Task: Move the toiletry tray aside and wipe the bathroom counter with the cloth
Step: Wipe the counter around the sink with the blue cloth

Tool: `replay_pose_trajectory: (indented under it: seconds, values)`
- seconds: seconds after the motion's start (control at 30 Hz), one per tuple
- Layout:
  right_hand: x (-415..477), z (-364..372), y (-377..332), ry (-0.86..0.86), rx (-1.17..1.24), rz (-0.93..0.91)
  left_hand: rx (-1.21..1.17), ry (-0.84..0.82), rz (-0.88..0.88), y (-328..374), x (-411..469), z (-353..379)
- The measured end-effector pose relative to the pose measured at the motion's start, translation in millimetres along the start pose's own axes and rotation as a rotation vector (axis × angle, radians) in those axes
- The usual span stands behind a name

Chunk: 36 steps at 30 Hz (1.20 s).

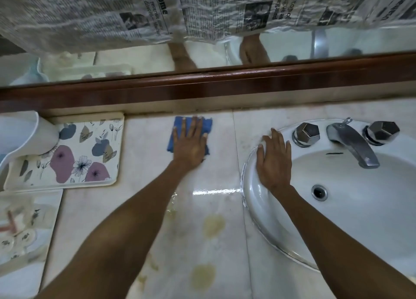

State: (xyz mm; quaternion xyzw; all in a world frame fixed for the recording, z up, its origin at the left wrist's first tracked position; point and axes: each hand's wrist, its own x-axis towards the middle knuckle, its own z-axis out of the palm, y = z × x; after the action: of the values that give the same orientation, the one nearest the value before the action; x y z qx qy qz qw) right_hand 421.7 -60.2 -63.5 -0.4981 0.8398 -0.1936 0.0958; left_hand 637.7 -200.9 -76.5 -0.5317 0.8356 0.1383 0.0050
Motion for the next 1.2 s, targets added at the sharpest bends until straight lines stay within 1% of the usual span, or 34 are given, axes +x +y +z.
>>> replay_pose_trajectory:
  seconds: [0.07,0.17,0.27,0.33,0.37,0.43,0.5,0.53,0.57,0.6,0.63,0.7,0.77,0.83,0.9,1.03,1.13,1.2]
  values:
    - [2,0,-2,0.029,0.019,0.008,-0.022,0.005,0.038,41,-4,11]
    - [3,0,1,0.048,0.08,0.015,-0.044,-0.071,0.256,72,-47,28]
    - [2,-3,1,0.054,0.082,0.014,0.015,-0.109,0.493,39,-94,28]
    - [1,-4,0,0.048,0.075,0.015,0.075,-0.114,0.551,-1,-98,16]
    - [1,-5,-1,0.047,0.076,0.014,0.112,-0.104,0.524,-15,-91,11]
    - [2,-6,-1,0.042,0.079,0.017,0.109,-0.093,0.35,-22,-65,1]
    - [1,-6,-1,0.04,0.066,0.014,0.038,-0.073,0.134,-2,-44,1]
    - [0,-6,-2,0.039,0.053,0.01,0.004,-0.066,0.055,14,-39,4]
    - [0,-6,-2,0.037,0.039,0.009,-0.016,-0.066,0.016,30,-39,9]
    - [1,-6,-3,0.033,0.022,0.011,-0.019,-0.07,0.031,44,-44,14]
    - [1,-6,-4,0.027,0.004,0.013,-0.009,-0.076,0.093,54,-55,19]
    - [2,-5,-5,0.01,-0.035,0.012,0.003,-0.094,0.266,59,-84,25]
    - [2,-4,-5,0.003,-0.065,0.01,0.001,-0.109,0.392,46,-107,24]
    - [1,-4,-6,0.002,-0.081,0.007,-0.004,-0.132,0.422,27,-114,19]
    - [1,-3,-7,0.002,-0.091,0.004,-0.017,-0.128,0.347,10,-104,12]
    - [-1,-3,-9,-0.066,-0.133,-0.013,-0.249,-0.135,0.053,-25,-64,-15]
    - [-1,-5,-11,-0.122,-0.135,-0.018,-0.351,-0.188,-0.048,-45,-63,-25]
    - [-3,-8,-14,-0.163,-0.134,-0.055,-0.38,-0.204,-0.071,-52,-83,-24]
